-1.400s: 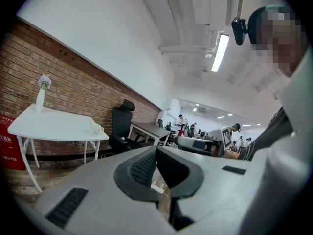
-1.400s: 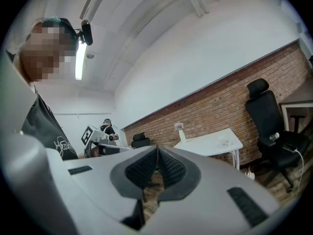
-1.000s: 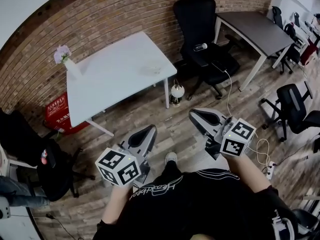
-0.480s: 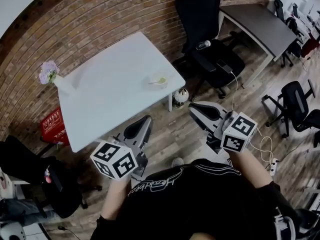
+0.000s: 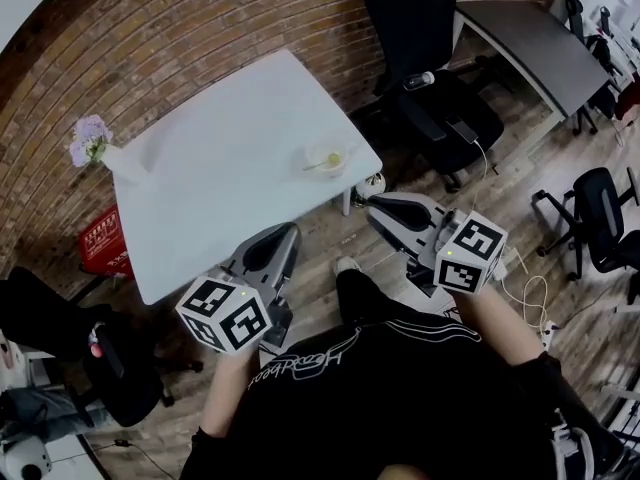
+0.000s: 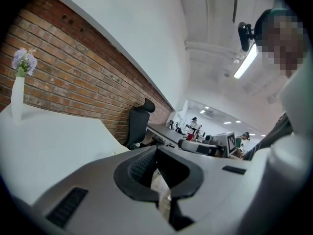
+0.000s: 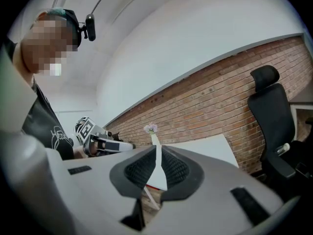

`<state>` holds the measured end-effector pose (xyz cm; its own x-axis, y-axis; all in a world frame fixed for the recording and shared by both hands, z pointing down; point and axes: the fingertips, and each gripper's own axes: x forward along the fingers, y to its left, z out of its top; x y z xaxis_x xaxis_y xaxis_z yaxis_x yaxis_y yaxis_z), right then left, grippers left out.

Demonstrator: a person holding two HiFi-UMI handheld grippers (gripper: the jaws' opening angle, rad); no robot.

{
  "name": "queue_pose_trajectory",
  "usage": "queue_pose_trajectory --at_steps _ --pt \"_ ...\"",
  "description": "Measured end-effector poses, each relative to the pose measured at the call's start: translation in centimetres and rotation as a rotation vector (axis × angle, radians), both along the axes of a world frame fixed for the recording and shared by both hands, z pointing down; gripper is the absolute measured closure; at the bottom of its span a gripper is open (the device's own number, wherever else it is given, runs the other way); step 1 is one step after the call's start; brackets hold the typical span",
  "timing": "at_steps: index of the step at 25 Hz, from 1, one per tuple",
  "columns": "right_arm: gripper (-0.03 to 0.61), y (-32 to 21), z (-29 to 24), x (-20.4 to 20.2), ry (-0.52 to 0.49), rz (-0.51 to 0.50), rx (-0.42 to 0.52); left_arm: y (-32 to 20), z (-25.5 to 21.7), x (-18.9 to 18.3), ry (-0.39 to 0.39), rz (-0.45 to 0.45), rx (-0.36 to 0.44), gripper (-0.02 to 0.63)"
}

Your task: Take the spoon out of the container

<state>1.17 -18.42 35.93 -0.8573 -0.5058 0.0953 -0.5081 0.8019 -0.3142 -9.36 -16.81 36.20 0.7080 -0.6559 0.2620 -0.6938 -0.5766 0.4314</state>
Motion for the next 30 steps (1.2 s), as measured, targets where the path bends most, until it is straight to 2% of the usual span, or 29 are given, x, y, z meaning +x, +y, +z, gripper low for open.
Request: queue_pose_trajectory --at_steps 6,8,16,22,30 --pt "0.57 -4.9 1.9 -0.9 -0.004 -0.051 -0.038 -4.4 1.0 -0.7 -0.011 -0.052 -0.03 0.609" --pt "0.513 -6.5 3.0 -1.3 0.023 -0.073 -0.042 -5.7 1.6 -1.1 -0.014 -0.069 -0.045 0.609" --pt "0.456 -11.4 6.3 -4.1 0.164 -0.169 0.034 -9.6 3.4 -3.4 -0.02 -0.135 -0.1 0.609" --pt "0.437 -12.8 9.8 -6.3 0.384 -0.264 0.14 -10.7 4.5 -5.2 -0.013 -0.19 -0.126 0.609" --pt "0.446 -14.0 13.9 -9.3 0.601 -0.342 0.256 -10.8 5.5 -7.9 -0.008 -0.26 -0.155 0.609"
